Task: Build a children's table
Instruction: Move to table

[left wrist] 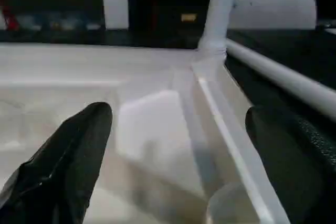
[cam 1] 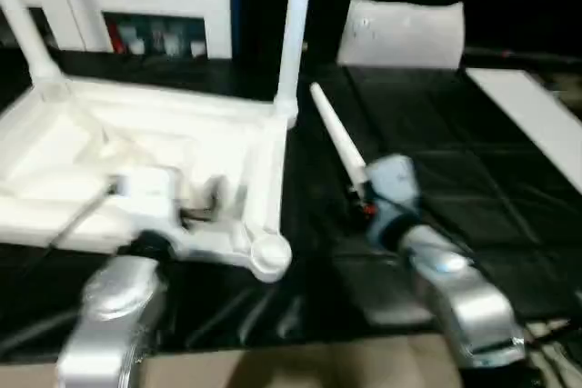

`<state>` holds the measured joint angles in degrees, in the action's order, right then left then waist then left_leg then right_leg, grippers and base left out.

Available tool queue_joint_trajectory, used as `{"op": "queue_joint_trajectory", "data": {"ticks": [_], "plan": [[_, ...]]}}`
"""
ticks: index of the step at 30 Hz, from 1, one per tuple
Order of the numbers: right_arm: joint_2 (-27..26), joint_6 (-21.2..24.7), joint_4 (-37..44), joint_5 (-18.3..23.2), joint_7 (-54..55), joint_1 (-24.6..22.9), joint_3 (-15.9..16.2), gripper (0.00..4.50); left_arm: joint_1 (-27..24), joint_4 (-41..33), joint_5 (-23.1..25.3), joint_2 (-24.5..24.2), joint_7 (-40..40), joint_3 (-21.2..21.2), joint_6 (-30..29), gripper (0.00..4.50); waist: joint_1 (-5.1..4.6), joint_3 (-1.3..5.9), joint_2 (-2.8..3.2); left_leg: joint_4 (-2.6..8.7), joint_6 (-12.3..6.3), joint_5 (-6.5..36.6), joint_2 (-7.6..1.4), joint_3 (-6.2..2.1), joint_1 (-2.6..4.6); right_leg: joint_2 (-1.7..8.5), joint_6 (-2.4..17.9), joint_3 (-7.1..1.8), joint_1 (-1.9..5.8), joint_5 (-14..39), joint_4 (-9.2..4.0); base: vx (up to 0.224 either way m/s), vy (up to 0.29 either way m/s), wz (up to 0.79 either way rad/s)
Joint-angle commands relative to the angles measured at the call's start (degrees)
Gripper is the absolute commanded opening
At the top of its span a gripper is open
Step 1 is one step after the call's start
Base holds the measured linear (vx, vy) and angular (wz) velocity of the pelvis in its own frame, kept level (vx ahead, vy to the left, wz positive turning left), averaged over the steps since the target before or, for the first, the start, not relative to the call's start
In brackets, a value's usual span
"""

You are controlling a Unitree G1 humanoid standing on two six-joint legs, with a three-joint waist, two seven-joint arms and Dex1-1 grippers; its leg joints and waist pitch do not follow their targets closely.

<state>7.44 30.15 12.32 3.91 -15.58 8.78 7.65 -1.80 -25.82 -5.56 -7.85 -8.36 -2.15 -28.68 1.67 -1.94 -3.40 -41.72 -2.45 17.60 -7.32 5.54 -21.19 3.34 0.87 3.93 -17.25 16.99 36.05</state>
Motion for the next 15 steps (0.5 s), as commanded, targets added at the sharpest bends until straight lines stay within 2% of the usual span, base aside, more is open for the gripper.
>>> {"op": "queue_joint_trajectory", "data": {"ticks": [1,2,3,4,5,6,7,8,9,10,11,12,13,14,15], "plan": [[-0.8,1.2,1.3,0.6,0.3,0.7,0.2,4.50,-0.4,0.0,-0.3,-0.5,0.2,-1.5,0.3,4.46,0.68,2.05,2.45,8.24,0.27,-14.6,-3.49,0.24,-2.72,4.33,15.7,-0.91,5.59,1.4,-6.06,0.066,0.000,-0.01],[-0.8,1.2,1.3,0.6,0.3,0.7,0.2,4.50,-0.4,0.0,-0.3,-0.5,0.2,-1.5,0.3,4.46,0.74,1.49,4.42,10.96,-0.04,-9.1,-5.14,-1.26,0.47,1.64,11.6,0.31,2.81,2.8,-4.67,0.144,0.023,-0.03],[-0.8,1.6,1.4,0.6,0.3,0.7,0.3,4.50,-0.4,0.0,-0.5,-0.4,0.2,-1.7,0.7,4.46,-1.57,2.06,4.36,10.79,-4.44,-13.1,-7.46,-3.82,3.22,-0.50,9.2,1.20,-0.04,-0.6,-0.27,0.179,0.033,0.02],[-0.7,2.0,1.5,0.4,0.6,0.9,0.2,4.50,-0.5,0.0,-0.5,-0.7,-0.1,-1.6,0.3,4.46,-2.29,3.70,4.41,8.69,-14.79,-28.9,-10.50,-7.76,7.88,1.65,3.1,-0.85,-5.32,-4.0,3.34,0.236,0.040,-0.01],[-1.1,3.4,1.7,0.5,1.4,1.2,-0.3,4.50,-0.3,0.0,-0.3,-1.3,-0.6,-1.2,0.2,4.46,-1.84,3.73,4.23,7.53,-16.66,-41.6,-10.26,-7.73,7.63,2.42,1.0,-1.83,-6.15,-7.6,2.98,0.159,0.016,0.01],[-1.3,3.8,1.6,0.5,1.8,1.5,-0.5,4.50,-0.2,0.0,-0.2,-1.6,-0.9,-1.1,0.0,4.46,-1.20,4.22,2.97,5.31,-15.44,-60.1,-8.69,-6.50,7.08,4.45,-2.0,-4.33,-7.08,-16.7,0.88,0.052,0.047,-0.01],[-1.7,4.5,1.6,0.7,2.5,2.1,-1.0,4.50,0.0,0.0,-0.3,-2.0,-1.4,-1.0,-0.3,4.46,-0.52,3.99,1.60,4.48,-9.35,-58.8,-3.77,-2.99,3.63,4.65,-1.4,-5.58,-4.79,-27.1,-0.94,-0.015,0.059,0.06],[-2.0,6.4,1.5,0.7,3.5,3.3,-1.8,4.50,0.3,0.0,-0.3,-2.7,-2.1,-0.7,-0.6,4.46,-0.47,3.72,0.65,5.32,-6.75,-51.1,-2.20,-1.27,1.94,3.96,-0.6,-5.84,-3.11,-31.2,-0.83,-0.015,0.059,0.06],[-2.1,7.3,1.4,0.7,3.9,3.8,-2.1,4.50,0.3,0.0,-0.3,-3.1,-2.4,-0.5,-0.8,4.46,-0.08,4.18,0.65,5.85,-4.83,-45.1,-1.45,-0.62,0.77,3.52,-0.2,-5.98,-1.19,-36.0,-0.04,0.000,0.000,0.00],[-2.1,9.0,1.0,0.6,4.2,4.8,-2.5,4.50,0.5,-0.1,-0.4,-3.9,-3.2,-0.1,-1.4,4.46,0.32,4.21,0.33,7.05,-0.59,-32.1,-1.54,-0.03,-0.26,3.33,-0.1,-5.96,0.07,-40.4,-0.31,0.033,-0.057,-0.06],[-2.0,11.0,0.5,0.5,4.5,6.0,-2.9,4.50,0.6,-0.1,-0.6,-4.9,-4.3,0.4,-2.2,4.46,0.27,3.33,1.11,8.59,3.28,-19.6,-2.29,0.03,-0.12,3.43,1.3,-5.50,0.01,-36.2,-1.15,0.033,-0.057,-0.06],[-1.9,12.0,0.2,0.4,4.6,6.5,-3.1,4.50,0.6,-0.1,-0.6,-5.4,-4.9,0.6,-2.6,4.46,0.16,2.86,1.66,9.66,6.77,-8.8,-3.07,-0.17,0.52,3.25,3.1,-5.02,-0.08,-25.2,-1.90,-0.025,-0.053,-0.02],[-2.0,14.4,-1.0,0.6,5.1,8.5,-4.1,4.50,0.8,-0.4,-1.5,-6.9,-7.4,1.5,-3.4,4.46,0.09,2.66,2.05,10.03,7.95,-4.8,-3.36,-0.23,0.79,3.20,4.0,-4.97,-0.25,-19.6,-2.17,-0.085,-0.043,0.00],[-2.1,15.0,-1.3,0.6,5.3,9.0,-4.4,4.50,0.9,-0.4,-1.8,-7.3,-8.0,1.7,-3.6,4.46,-0.14,2.21,2.28,10.76,9.54,1.0,-3.81,-0.19,1.11,3.03,5.8,-4.88,-0.65,-9.8,-2.65,-0.085,-0.043,0.00],[-1.8,16.0,-3.1,0.8,5.3,10.8,-5.0,4.50,1.1,-0.9,-2.7,-8.5,-9.9,2.2,-4.5,4.46,-0.12,1.98,2.47,11.07,10.02,3.5,-4.01,0.00,1.26,3.01,6.4,-4.91,-0.94,-5.7,-2.97,-0.111,-0.034,0.01]]}}
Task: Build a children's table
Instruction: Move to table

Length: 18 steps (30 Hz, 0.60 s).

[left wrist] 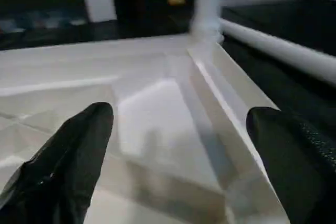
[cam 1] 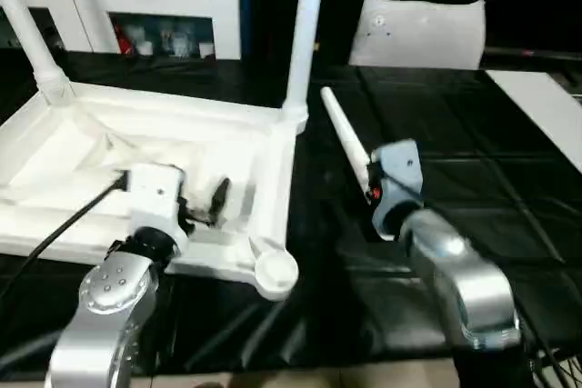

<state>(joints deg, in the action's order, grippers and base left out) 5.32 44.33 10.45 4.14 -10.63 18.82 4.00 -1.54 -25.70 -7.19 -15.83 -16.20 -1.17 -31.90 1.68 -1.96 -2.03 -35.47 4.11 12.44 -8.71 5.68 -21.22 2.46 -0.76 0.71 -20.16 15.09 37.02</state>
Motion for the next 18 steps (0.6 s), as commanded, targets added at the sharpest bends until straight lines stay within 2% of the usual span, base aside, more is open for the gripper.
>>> {"op": "queue_joint_trajectory", "data": {"ticks": [1,2,3,4,6,7,8,9,10,11,12,13,15,16,18], "plan": [[0.6,2.6,-2.5,0.7,0.4,2.0,-1.8,4.50,1.1,-1.2,-1.7,-1.4,-3.3,1.6,-1.9,4.46,-0.25,0.85,1.17,5.60,4.86,18.6,-2.90,0.13,1.75,4.02,8.4,-1.98,0.88,11.8,-5.16,-0.107,-0.026,0.02],[0.8,2.7,-3.8,0.7,0.4,2.9,-2.0,4.50,1.3,-1.5,-2.1,-2.2,-4.3,1.9,-2.4,4.46,-0.14,0.80,1.11,5.52,5.00,20.6,-2.90,0.23,2.05,4.17,8.1,-2.14,0.60,15.8,-5.54,-0.107,-0.026,0.02],[1.5,3.0,-7.2,0.6,0.6,5.3,-2.6,4.50,1.8,-2.2,-3.2,-4.2,-7.0,2.7,-3.8,4.46,-0.01,0.71,1.21,5.36,5.41,23.3,-2.82,0.32,2.61,4.53,7.3,-2.29,-0.09,22.2,-6.18,-0.115,-0.023,0.02],[2.4,3.3,-11.2,0.3,0.3,8.0,-2.8,4.50,2.4,-3.1,-4.7,-6.1,-9.6,3.3,-5.4,4.46,0.08,0.80,1.15,5.34,5.37,23.3,-2.82,0.45,2.62,4.54,6.5,-2.31,-0.23,24.8,-6.39,-0.106,-0.011,-0.01],[3.0,3.7,-14.0,0.1,0.0,9.8,-2.8,4.50,2.7,-4.0,-5.9,-7.4,-11.2,3.4,-6.6,4.46,0.08,0.92,1.28,5.47,5.41,21.9,-2.80,0.47,2.26,4.46,6.3,-2.15,-0.08,23.9,-6.21,-0.087,-0.004,-0.01],[3.4,4.2,-17.7,0.0,-0.1,12.1,-3.3,4.50,3.1,-4.8,-7.0,-8.6,-12.9,3.5,-7.8,4.46,0.02,1.04,1.29,5.53,5.29,19.5,-2.83,0.56,1.70,4.40,7.1,-2.02,0.05,20.3,-5.69,0.000,0.000,0.00],[4.1,4.5,-21.6,-0.8,0.3,14.4,-3.2,4.50,3.4,-5.7,-8.3,-9.8,-14.3,3.6,-9.1,4.46,-0.06,1.10,1.17,5.65,5.06,18.9,-2.76,0.65,1.38,4.38,7.2,-1.93,0.33,19.7,-5.63,0.000,0.000,0.00],[4.7,4.5,-25.1,-1.6,0.5,16.3,-2.9,4.50,3.4,-6.6,-9.2,-11.0,-15.6,3.6,-10.2,4.46,-0.13,1.58,1.33,5.51,5.17,16.3,-2.72,0.60,0.98,4.30,8.0,-1.73,0.61,16.4,-4.99,0.000,0.000,0.00],[5.2,4.8,-28.5,-1.8,0.2,18.2,-3.0,4.50,3.5,-7.5,-10.1,-12.1,-16.8,3.7,-11.1,4.46,-0.05,1.78,1.10,5.20,4.84,13.8,-2.71,1.02,0.95,4.14,8.7,-1.77,0.45,12.6,-4.82,0.000,0.000,0.00],[5.2,4.8,-28.5,-1.8,0.2,18.2,-3.0,4.50,3.5,-7.5,-10.1,-12.1,-16.8,3.7,-11.1,4.46,0.02,1.86,1.27,5.06,4.73,12.7,-2.67,1.15,0.95,4.09,9.3,-1.79,0.37,10.9,-4.61,0.000,0.000,0.00],[5.5,4.8,-30.8,-1.8,-0.1,19.5,-3.1,4.50,3.6,-8.1,-10.7,-12.8,-17.5,3.8,-11.8,4.46,0.06,1.84,0.96,5.05,4.40,11.7,-2.66,1.40,0.72,4.01,9.4,-1.78,0.53,9.7,-4.71,0.000,0.000,0.00],[5.5,4.8,-30.8,-1.8,-0.1,19.5,-3.1,4.50,3.6,-8.1,-10.7,-12.8,-17.5,3.8,-11.8,4.46,0.33,2.44,1.28,4.73,4.06,6.9,-2.80,1.75,0.38,3.95,10.1,-1.72,0.87,2.6,-4.05,0.000,0.000,0.00],[6.2,3.4,-39.3,-1.0,-1.2,24.0,-4.3,4.50,3.6,-10.0,-13.0,-13.9,-18.8,3.4,-14.1,4.46,0.22,2.58,1.01,4.54,4.22,6.2,-2.74,1.98,0.28,3.71,11.2,-1.54,0.73,-0.9,-3.45,0.000,0.000,0.00],[6.5,2.8,-43.2,-0.7,-1.9,26.0,-4.5,4.50,3.7,-10.7,-13.8,-14.4,-19.2,3.4,-14.9,4.46,0.21,2.60,0.78,4.50,4.23,6.6,-2.77,2.12,0.31,3.74,11.5,-1.51,0.75,-0.9,-3.56,0.000,0.000,0.00],[6.7,2.0,-48.3,-0.5,-2.9,28.6,-4.6,4.50,3.9,-11.2,-14.5,-15.1,-19.9,3.5,-15.8,4.46,0.43,2.66,0.88,4.30,3.82,5.2,-2.98,2.40,0.26,3.70,11.8,-1.59,0.69,-3.2,-3.39,0.000,0.000,0.00]]}}
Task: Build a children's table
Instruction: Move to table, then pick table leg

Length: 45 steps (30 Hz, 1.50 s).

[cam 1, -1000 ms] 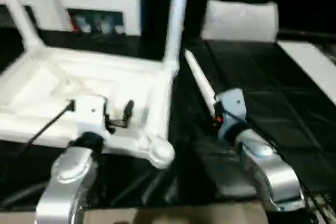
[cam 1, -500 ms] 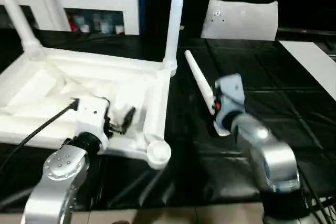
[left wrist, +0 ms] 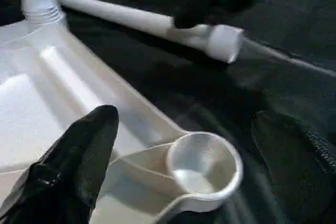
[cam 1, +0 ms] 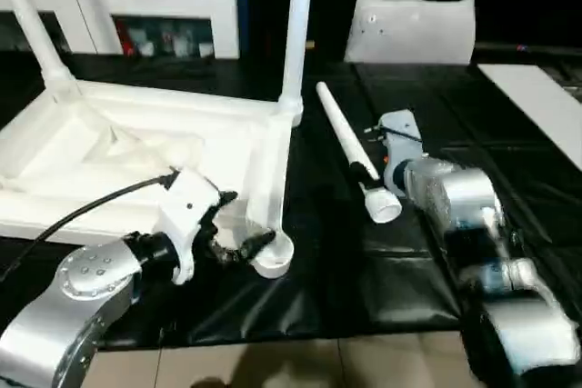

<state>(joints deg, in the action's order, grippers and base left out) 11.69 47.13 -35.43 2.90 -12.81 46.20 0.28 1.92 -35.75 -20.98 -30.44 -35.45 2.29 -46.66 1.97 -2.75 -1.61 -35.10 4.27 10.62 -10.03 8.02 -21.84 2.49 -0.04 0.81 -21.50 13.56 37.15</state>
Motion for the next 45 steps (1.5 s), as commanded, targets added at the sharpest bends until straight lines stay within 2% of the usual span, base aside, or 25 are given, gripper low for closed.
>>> {"op": "queue_joint_trajectory", "data": {"ticks": [1,2,3,4,5,8,10,12,13,14,16,18,21,24,31,32,35,37,38,41,42,43,44,45], "plan": [[0.4,-1.4,-6.9,0.8,-1.7,3.2,-0.9,4.50,1.1,-1.1,-1.1,-0.9,-0.8,0.2,-1.9,4.46,0.21,3.53,0.39,3.75,2.82,5.0,-1.61,0.40,0.63,3.56,11.3,-1.78,2.12,-4.2,-3.41,0.000,0.000,0.00],[0.4,-1.5,-7.3,0.8,-1.8,3.4,-0.9,4.50,1.1,-1.1,-1.1,-0.9,-0.8,0.3,-1.9,4.46,0.23,3.66,0.43,3.66,2.63,4.4,-1.61,0.46,0.61,3.57,11.6,-1.76,2.15,-4.9,-3.26,0.000,0.000,0.00],[0.3,-1.7,-10.2,0.9,-2.3,4.6,-1.1,4.50,1.6,-1.0,-1.4,-1.1,-0.9,0.3,-2.5,4.46,0.33,3.53,0.20,3.68,2.17,4.2,-1.72,0.58,0.57,3.59,11.8,-1.74,2.05,-5.2,-3.30,0.000,0.000,0.00],[0.3,-1.8,-12.2,0.9,-2.7,5.5,-1.2,4.23,1.8,-1.0,-1.6,-1.2,-0.9,0.2,-3.0,4.50,0.45,3.45,0.21,3.72,2.02,4.5,-1.82,0.63,0.57,3.67,12.0,-1.73,2.05,-4.7,-3.32,0.000,0.000,0.00],[0.3,-1.6,-14.6,0.6,-3.1,6.4,-1.1,4.23,2.0,-1.0,-1.6,-1.5,-1.1,0.3,-3.3,4.50,0.50,3.45,0.01,3.74,1.97,4.6,-1.83,0.69,0.60,3.66,12.0,-1.72,2.07,-4.4,-3.39,0.000,0.000,0.00],[0.2,-2.3,-19.9,0.7,-4.0,8.2,-1.5,3.97,2.3,-0.9,-2.1,-1.9,-1.1,0.4,-3.8,4.50,0.70,3.47,0.15,3.77,2.40,5.2,-1.96,0.75,0.70,3.72,12.2,-1.68,1.94,-3.1,-3.33,0.000,0.000,0.00],[0.2,-3.3,-22.4,0.6,-3.7,9.1,-1.9,3.74,2.4,-0.9,-2.5,-2.1,-1.0,0.3,-4.0,4.50,0.81,3.23,-0.18,3.96,2.67,6.8,-2.06,0.78,0.62,3.89,11.9,-1.72,1.92,-0.3,-3.53,0.000,0.000,0.00],[0.1,-4.7,-25.1,0.2,-3.1,10.0,-2.0,3.61,2.3,-0.6,-2.6,-2.3,-1.1,0.4,-3.9,4.50,0.87,3.17,0.03,3.96,2.97,7.5,-2.13,0.85,0.80,3.95,11.7,-1.74,1.69,1.1,-3.68,0.000,0.000,0.00],[0.0,-5.3,-26.0,0.1,-2.6,10.2,-2.3,3.47,2.0,-0.7,-2.6,-2.2,-1.1,0.5,-3.7,4.50,0.87,3.18,0.23,4.01,3.69,8.4,-2.19,0.85,0.88,3.93,11.7,-1.70,1.57,1.9,-3.72,0.000,0.000,0.00],[0.0,-5.6,-26.7,0.2,-2.5,10.5,-2.5,3.36,1.8,-0.8,-2.6,-2.2,-1.0,0.6,-3.7,4.50,0.86,3.15,0.14,4.01,3.75,8.5,-2.15,0.88,0.83,3.84,11.6,-1.72,1.59,1.8,-3.73,0.000,0.000,0.00],[-0.1,-6.5,-29.0,0.5,-2.9,11.5,-2.7,3.26,1.5,-1.1,-2.4,-2.6,-1.0,1.1,-3.7,4.50,0.86,3.19,0.36,3.96,3.77,8.4,-2.11,0.89,0.86,3.78,11.6,-1.72,1.54,1.1,-3.67,0.000,0.000,0.00],[-0.2,-6.6,-29.8,0.7,-3.3,11.8,-2.8,3.02,1.5,-1.1,-2.3,-2.9,-1.1,1.4,-3.7,4.50,0.91,3.22,0.24,3.98,3.60,8.1,-2.14,0.89,0.74,3.78,11.6,-1.69,1.62,0.5,-3.56,0.000,0.000,0.00],[0.0,-7.3,-32.7,1.2,-4.5,12.7,-3.7,2.79,2.3,-1.0,-2.9,-2.6,-0.7,1.4,-4.3,4.50,0.98,3.19,0.56,3.95,3.48,8.6,-2.15,0.89,0.80,3.78,12.0,-1.69,1.56,0.2,-3.57,0.000,0.000,0.00],[0.3,-7.2,-34.5,1.3,-6.1,13.6,-3.9,2.55,3.0,-0.7,-3.1,-2.6,-0.7,1.6,-4.4,4.50,0.98,3.21,0.52,3.99,3.67,9.2,-2.19,0.89,0.88,3.73,12.2,-1.64,1.52,0.8,-3.59,0.000,0.000,0.00],[0.8,-7.9,-36.8,0.2,-8.2,13.6,-3.1,1.97,4.0,-0.2,-3.0,-2.6,-0.3,2.2,-4.0,4.50,1.10,3.26,0.47,3.97,3.30,8.5,-2.26,0.88,0.85,3.77,12.9,-1.59,1.60,-0.1,-3.50,0.000,0.000,0.00],[0.9,-8.1,-37.0,0.2,-8.0,13.6,-3.2,1.97,4.2,-0.1,-3.0,-2.5,-0.2,2.2,-4.0,4.50,1.06,3.26,0.18,3.98,3.24,8.5,-2.25,0.93,0.80,3.78,12.9,-1.60,1.65,0.0,-3.55,0.000,0.000,0.00],[1.3,-9.1,-37.8,0.6,-6.9,13.4,-4.4,1.91,4.4,0.1,-3.1,-2.4,0.0,2.1,-4.2,4.50,1.12,3.23,0.47,4.02,3.59,9.3,-2.29,0.89,0.90,3.86,12.7,-1.60,1.54,1.3,-3.62,0.000,0.000,0.00],[1.5,-9.4,-38.0,0.6,-6.7,13.4,-4.6,1.91,4.5,0.2,-3.1,-2.4,0.1,2.2,-4.1,4.50,1.15,3.15,0.40,4.08,3.86,10.5,-2.28,0.89,0.97,3.77,12.4,-1.61,1.42,2.6,-3.72,0.000,0.000,0.00],[1.6,-10.1,-38.0,1.3,-5.6,13.3,-5.7,1.90,4.7,0.5,-2.7,-2.6,0.2,2.3,-3.8,4.50,1.26,3.18,0.70,4.08,3.99,10.6,-2.29,0.83,1.03,3.86,12.3,-1.61,1.40,2.6,-3.67,0.000,0.000,0.00],[3.1,-13.5,-36.8,4.7,-2.0,12.8,-10.3,1.89,5.5,2.8,0.2,-1.6,2.6,2.3,-1.0,4.50,1.35,3.20,0.74,4.10,4.24,11.5,-2.29,0.88,1.11,3.86,11.8,-1.60,1.36,3.1,-3.89,0.000,0.000,0.00],[3.2,-13.7,-36.7,5.1,-2.0,12.8,-10.7,1.89,5.5,3.0,0.7,-1.6,3.0,2.4,-0.7,4.50,1.40,3.18,0.65,4.07,4.13,11.5,-2.30,0.88,1.11,3.82,11.6,-1.64,1.39,3.0,-3.93,0.000,0.000,0.00],[3.5,-14.1,-36.3,5.7,-1.9,12.7,-11.4,1.89,5.5,3.5,1.4,-1.5,3.6,2.4,-0.2,4.50,1.46,3.36,0.86,3.95,3.89,10.2,-2.20,0.89,0.97,3.76,11.6,-1.56,1.57,1.1,-3.72,0.000,0.000,0.00],[4.4,-18.0,-34.1,8.9,-1.1,12.2,-15.2,1.89,6.5,5.3,2.2,-0.1,5.0,1.8,1.5,4.50,1.53,3.39,0.90,3.93,3.71,9.7,-2.18,0.91,0.91,3.77,11.6,-1.59,1.65,0.3,-3.67,0.000,0.000,0.00],[4.6,-19.3,-33.3,9.5,-1.2,11.9,-16.0,1.89,6.9,5.8,2.5,0.3,5.5,1.6,2.0,4.50,1.62,3.58,1.39,3.71,3.52,8.6,-2.18,0.89,0.90,3.82,11.8,-1.57,1.73,-1.9,-3.49,0.000,0.000,0.00]]}}
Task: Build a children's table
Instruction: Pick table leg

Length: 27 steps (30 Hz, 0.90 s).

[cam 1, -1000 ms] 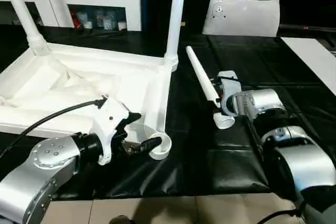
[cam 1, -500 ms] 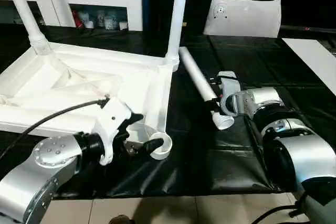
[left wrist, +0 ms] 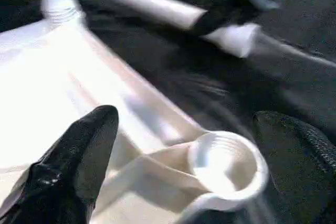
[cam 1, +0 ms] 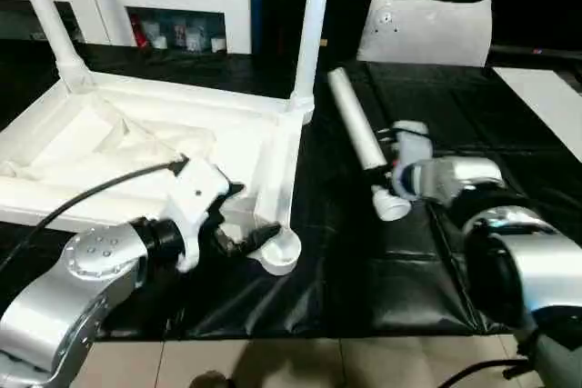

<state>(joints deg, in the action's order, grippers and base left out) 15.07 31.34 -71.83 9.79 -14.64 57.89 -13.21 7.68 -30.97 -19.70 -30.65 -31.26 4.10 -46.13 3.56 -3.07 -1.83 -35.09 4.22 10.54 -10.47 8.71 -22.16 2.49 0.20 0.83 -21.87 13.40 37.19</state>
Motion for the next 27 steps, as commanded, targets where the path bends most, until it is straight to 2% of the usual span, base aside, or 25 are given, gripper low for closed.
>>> {"op": "queue_joint_trajectory", "data": {"ticks": [1,2,3,4,5,6,7,9,11,12,14,16,17,19,22,24,27], "plan": [[1.4,-6.5,5.2,3.7,-0.5,-0.4,-3.8,1.89,1.9,2.1,1.9,1.2,2.4,-0.5,2.2,4.50,-0.04,3.90,1.35,3.75,3.26,8.2,-1.72,0.23,1.11,3.70,11.8,-1.52,2.23,-2.6,-3.56,0.000,0.000,0.00],[1.5,-8.5,7.1,4.5,-2.1,-1.1,-4.5,1.89,2.7,2.9,2.2,1.8,3.2,-0.7,2.7,4.50,0.09,4.04,1.15,3.64,2.56,6.8,-1.65,0.26,0.93,3.72,12.1,-1.49,2.46,-4.4,-3.40,0.000,0.000,0.00],[1.5,-9.5,8.4,5.0,-3.1,-1.6,-5.0,1.89,3.3,3.4,2.4,2.2,3.6,-0.9,2.9,4.50,0.11,4.03,1.30,3.52,1.87,6.3,-1.68,0.35,0.95,3.71,12.4,-1.52,2.44,-5.7,-3.41,0.000,0.000,0.00],[1.2,-9.3,14.7,8.1,-7.8,-3.4,-7.5,1.89,6.0,5.5,2.1,4.8,5.8,-2.1,3.7,4.50,0.15,4.16,1.30,3.40,1.12,5.4,-1.67,0.35,0.90,3.64,12.8,-1.53,2.67,-7.3,-3.26,0.000,0.000,0.00],[0.7,-6.9,19.7,11.3,-11.4,-4.9,-9.3,1.89,7.6,6.4,1.3,6.4,6.8,-3.1,3.8,4.50,0.12,4.07,1.12,3.40,0.61,4.9,-1.56,0.45,0.86,3.46,12.8,-1.58,2.80,-8.2,-3.36,0.000,0.000,0.00],[0.3,-5.5,22.0,12.9,-13.1,-5.6,-10.1,1.89,8.2,6.8,0.8,7.1,7.1,-3.5,3.7,4.50,0.27,4.29,1.15,3.30,-0.21,4.0,-1.72,0.32,0.94,3.58,13.1,-1.58,3.00,-9.8,-3.13,0.000,0.000,0.00],[-0.4,-5.0,27.3,15.4,-16.0,-7.7,-10.6,1.89,9.4,7.5,-0.7,8.6,7.5,-4.5,2.9,4.50,0.17,4.20,0.82,3.41,-0.73,3.5,-1.61,0.39,0.85,3.44,13.2,-1.55,3.05,-10.2,-3.25,0.000,0.000,0.00],[-2.2,-1.8,39.5,21.8,-22.8,-13.3,-10.7,1.89,12.7,9.3,-4.0,11.8,8.4,-6.8,1.7,4.50,0.50,4.20,0.76,3.42,-1.78,2.5,-1.72,0.40,0.88,3.64,13.4,-1.62,3.11,-11.3,-3.31,0.000,0.000,0.00],[-3.0,1.4,48.4,27.6,-28.0,-18.3,-9.6,1.89,15.7,11.0,-7.3,15.1,9.6,-9.5,1.4,4.50,0.75,4.05,0.62,3.58,-2.68,2.7,-1.72,0.46,0.98,3.69,13.8,-1.63,3.11,-10.0,-3.66,0.000,0.000,0.00],[-3.2,2.5,51.2,29.9,-29.5,-20.2,-9.0,1.89,17.3,12.0,-8.3,16.3,10.3,-10.5,1.8,4.50,0.89,4.07,0.80,3.64,-2.58,3.9,-1.98,0.31,1.13,3.81,14.1,-1.63,3.03,-8.3,-3.73,0.000,0.000,0.00],[-3.4,4.8,55.2,34.0,-32.1,-22.6,-8.3,1.88,20.3,13.9,-10.9,18.4,11.4,-12.6,2.0,4.50,1.15,3.92,0.41,3.83,-2.18,5.3,-1.99,0.38,1.24,3.86,14.0,-1.61,2.92,-4.7,-4.18,0.000,0.000,0.00],[-3.9,6.7,58.0,36.2,-32.9,-23.7,-8.6,1.88,22.1,14.5,-13.0,19.7,10.9,-13.8,1.8,4.50,1.29,3.63,0.51,4.02,-0.84,7.1,-1.88,0.38,1.27,3.97,13.3,-1.60,2.63,1.3,-4.65,0.000,0.000,0.00],[-4.1,7.3,58.9,36.8,-33.0,-24.0,-8.8,1.88,22.6,14.6,-13.7,20.1,10.7,-14.2,1.8,4.50,1.32,3.59,0.53,4.05,-0.52,7.5,-1.93,0.35,1.37,4.03,13.0,-1.62,2.54,2.5,-4.76,0.000,0.000,0.00],[-4.4,10.6,62.3,39.3,-34.6,-24.8,-8.1,1.88,25.5,16.0,-19.2,22.9,11.6,-17.0,0.5,4.50,1.39,3.46,0.65,4.07,0.47,8.8,-1.82,0.46,1.52,3.94,12.3,-1.69,2.23,5.9,-5.07,0.000,0.000,0.00],[-4.7,13.9,67.0,41.5,-36.4,-26.5,-5.9,1.88,28.6,18.0,-24.5,25.8,12.3,-19.0,-1.6,4.50,1.81,3.44,0.41,4.17,0.53,8.2,-1.83,0.29,1.33,3.97,11.3,-1.68,2.22,5.8,-5.17,0.000,0.000,0.00],[-4.7,14.6,67.7,42.1,-36.7,-26.9,-5.6,1.88,28.9,18.2,-25.1,26.2,12.0,-18.9,-1.8,4.50,1.84,3.55,0.39,4.24,0.48,7.7,-1.90,0.18,1.18,4.13,10.9,-1.65,2.27,5.8,-5.14,0.000,0.000,0.00],[-4.7,16.5,70.8,44.5,-36.9,-28.8,-3.5,1.88,30.4,19.4,-27.1,27.9,12.3,-19.2,-2.9,4.50,1.93,3.44,0.33,4.32,0.80,7.3,-1.85,0.27,1.18,4.08,10.1,-1.68,2.23,6.5,-5.34,0.000,0.000,0.00]]}}
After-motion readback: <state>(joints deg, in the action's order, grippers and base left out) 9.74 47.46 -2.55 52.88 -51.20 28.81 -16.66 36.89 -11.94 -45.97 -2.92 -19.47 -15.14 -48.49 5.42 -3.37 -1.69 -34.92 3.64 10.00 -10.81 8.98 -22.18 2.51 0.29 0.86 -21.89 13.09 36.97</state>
